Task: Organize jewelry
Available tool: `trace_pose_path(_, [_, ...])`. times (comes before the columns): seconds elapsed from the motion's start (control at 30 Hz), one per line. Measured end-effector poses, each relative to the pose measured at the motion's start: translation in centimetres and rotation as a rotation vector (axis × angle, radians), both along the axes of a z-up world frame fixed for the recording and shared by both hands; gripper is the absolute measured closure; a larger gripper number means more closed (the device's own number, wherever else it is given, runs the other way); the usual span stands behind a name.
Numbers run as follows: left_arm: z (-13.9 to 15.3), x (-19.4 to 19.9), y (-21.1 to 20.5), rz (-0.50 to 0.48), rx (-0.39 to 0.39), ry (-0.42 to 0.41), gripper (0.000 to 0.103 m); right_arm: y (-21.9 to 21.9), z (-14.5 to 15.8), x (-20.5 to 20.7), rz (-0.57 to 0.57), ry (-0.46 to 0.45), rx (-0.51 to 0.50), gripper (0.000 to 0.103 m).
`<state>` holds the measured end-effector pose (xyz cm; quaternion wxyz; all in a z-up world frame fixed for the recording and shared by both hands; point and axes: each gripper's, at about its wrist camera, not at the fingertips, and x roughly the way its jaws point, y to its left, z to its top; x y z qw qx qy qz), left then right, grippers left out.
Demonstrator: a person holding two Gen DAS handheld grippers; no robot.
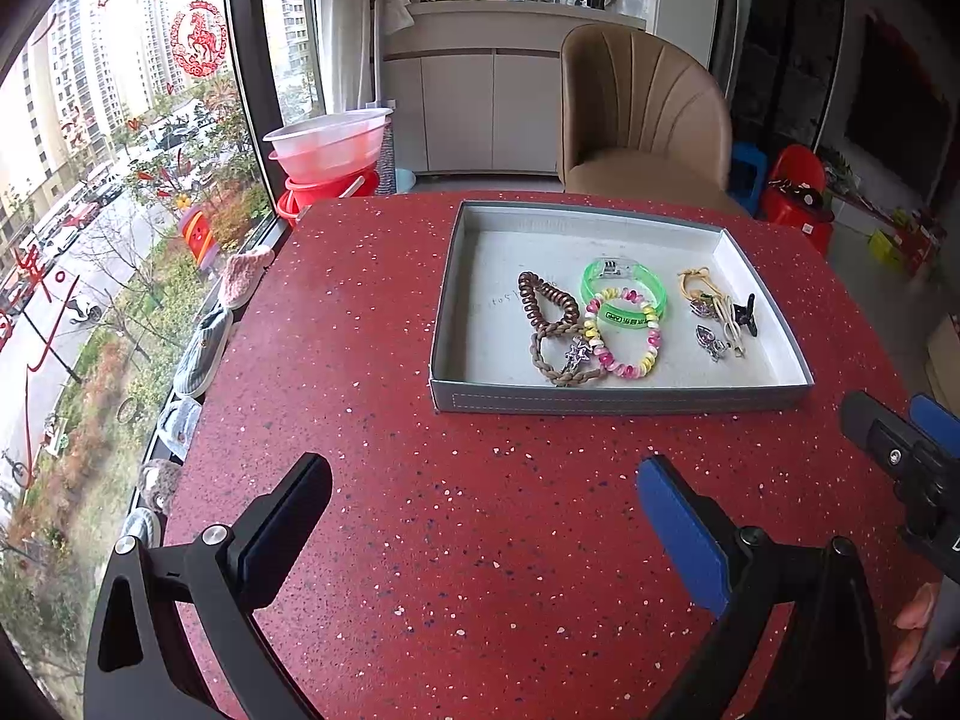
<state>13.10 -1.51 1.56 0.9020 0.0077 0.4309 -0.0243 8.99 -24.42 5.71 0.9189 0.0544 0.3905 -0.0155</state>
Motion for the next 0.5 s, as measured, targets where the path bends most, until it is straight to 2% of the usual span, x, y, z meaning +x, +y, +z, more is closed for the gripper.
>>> trace_pose_path(0.5, [-0.11,-0.02,-0.13,0.000,0.002,0.003,0.000,0.05,-0.09,-0.04,0.003,0.002,0.002,0.000])
